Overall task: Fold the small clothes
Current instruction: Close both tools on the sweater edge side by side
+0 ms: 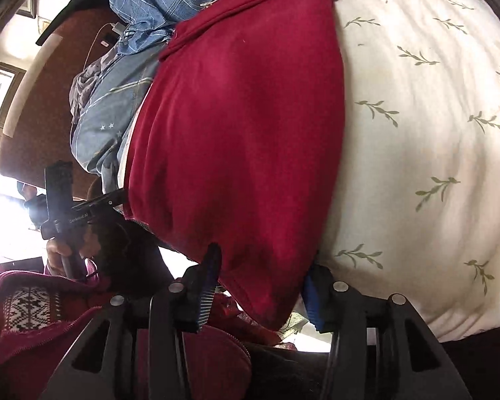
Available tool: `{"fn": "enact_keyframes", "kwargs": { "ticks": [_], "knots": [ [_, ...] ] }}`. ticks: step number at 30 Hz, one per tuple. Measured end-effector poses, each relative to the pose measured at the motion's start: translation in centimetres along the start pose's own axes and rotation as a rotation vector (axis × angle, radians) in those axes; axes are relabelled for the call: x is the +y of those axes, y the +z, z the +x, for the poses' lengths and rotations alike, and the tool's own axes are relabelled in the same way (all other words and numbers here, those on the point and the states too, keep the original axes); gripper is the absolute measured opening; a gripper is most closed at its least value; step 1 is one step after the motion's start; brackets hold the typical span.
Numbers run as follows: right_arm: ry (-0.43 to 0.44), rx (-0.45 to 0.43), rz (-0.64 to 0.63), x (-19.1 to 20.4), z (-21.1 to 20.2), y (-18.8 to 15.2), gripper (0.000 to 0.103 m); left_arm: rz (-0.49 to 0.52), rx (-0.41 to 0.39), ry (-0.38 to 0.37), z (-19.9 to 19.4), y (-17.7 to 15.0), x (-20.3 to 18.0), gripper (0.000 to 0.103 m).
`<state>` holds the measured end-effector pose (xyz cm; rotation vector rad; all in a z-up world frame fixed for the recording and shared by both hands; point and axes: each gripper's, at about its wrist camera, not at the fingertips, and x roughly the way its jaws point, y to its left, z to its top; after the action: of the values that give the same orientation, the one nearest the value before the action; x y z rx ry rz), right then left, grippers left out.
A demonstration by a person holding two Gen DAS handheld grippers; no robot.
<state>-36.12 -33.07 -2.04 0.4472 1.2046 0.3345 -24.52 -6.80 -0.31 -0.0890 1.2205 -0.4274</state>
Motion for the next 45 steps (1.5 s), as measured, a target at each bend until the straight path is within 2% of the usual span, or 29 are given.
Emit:
{"fn": "enact_keyframes", "kwargs": {
  "ticks": [2, 5, 8, 12, 15, 17, 19, 23, 30, 35, 41, 42, 43, 45],
  "knots": [
    [-0.003, 0.008, -0.009, 0.0, 0.0, 0.0, 0.033, 0.000, 0.002, 0.006, 0.1, 0.0, -0.2, 0.056],
    [0.012, 0.014, 0.009, -0.2, 0.4, 0.1, 0.022, 0.002, 0.002, 0.013, 0.3, 0.2, -0.6, 0.055],
    [0.016, 0.013, 0.006, 0.1, 0.6, 0.2, 0.017, 0.000, 0.002, 0.012, 0.3, 0.1, -0.4, 0.055],
    [0.006, 0.003, -0.011, 0.8, 0.7, 0.3, 0.015, 0.001, 0.002, 0.019, 0.4, 0.2, -0.4, 0.053],
    [0.001, -0.009, -0.030, 1.5, 0.5, 0.4, 0.015, 0.002, 0.001, 0.032, 0.4, 0.2, -0.2, 0.038],
    [0.007, -0.020, -0.041, 1.7, 0.3, 0.5, 0.014, -0.003, 0.000, 0.044, 0.4, 0.3, 0.1, 0.019],
    [0.025, -0.033, -0.048, 2.0, -0.1, 0.7, 0.013, -0.006, 0.006, 0.033, 0.4, 0.3, 0.4, 0.006],
    [0.062, -0.065, -0.053, 2.2, -1.1, 1.5, 0.012, 0.025, 0.008, 0.035, 0.1, 0.4, -0.1, 0.005],
    [0.064, -0.082, -0.091, 2.8, -1.7, 2.3, 0.012, 0.020, 0.009, 0.010, -0.4, 0.6, 0.3, 0.005],
    [0.072, -0.096, -0.103, 2.5, -2.4, 2.6, 0.012, -0.004, 0.013, -0.049, -1.0, 1.2, 1.2, 0.005],
    [0.076, -0.059, -0.075, 1.4, -1.8, 2.5, 0.012, 0.005, 0.054, -0.073, -0.3, 0.8, 1.1, 0.007],
    [0.079, -0.055, -0.065, 1.3, -1.7, 2.4, 0.014, -0.002, 0.058, -0.078, -0.2, 0.8, 1.2, 0.010],
    [0.087, -0.048, -0.055, 1.1, -1.6, 2.4, 0.017, -0.004, 0.065, -0.078, 0.1, 0.9, 0.8, 0.021],
    [0.097, -0.033, -0.019, 0.5, -1.4, 2.3, 0.017, 0.001, 0.075, -0.088, 0.4, 0.7, 0.5, 0.040]
  ]
}}
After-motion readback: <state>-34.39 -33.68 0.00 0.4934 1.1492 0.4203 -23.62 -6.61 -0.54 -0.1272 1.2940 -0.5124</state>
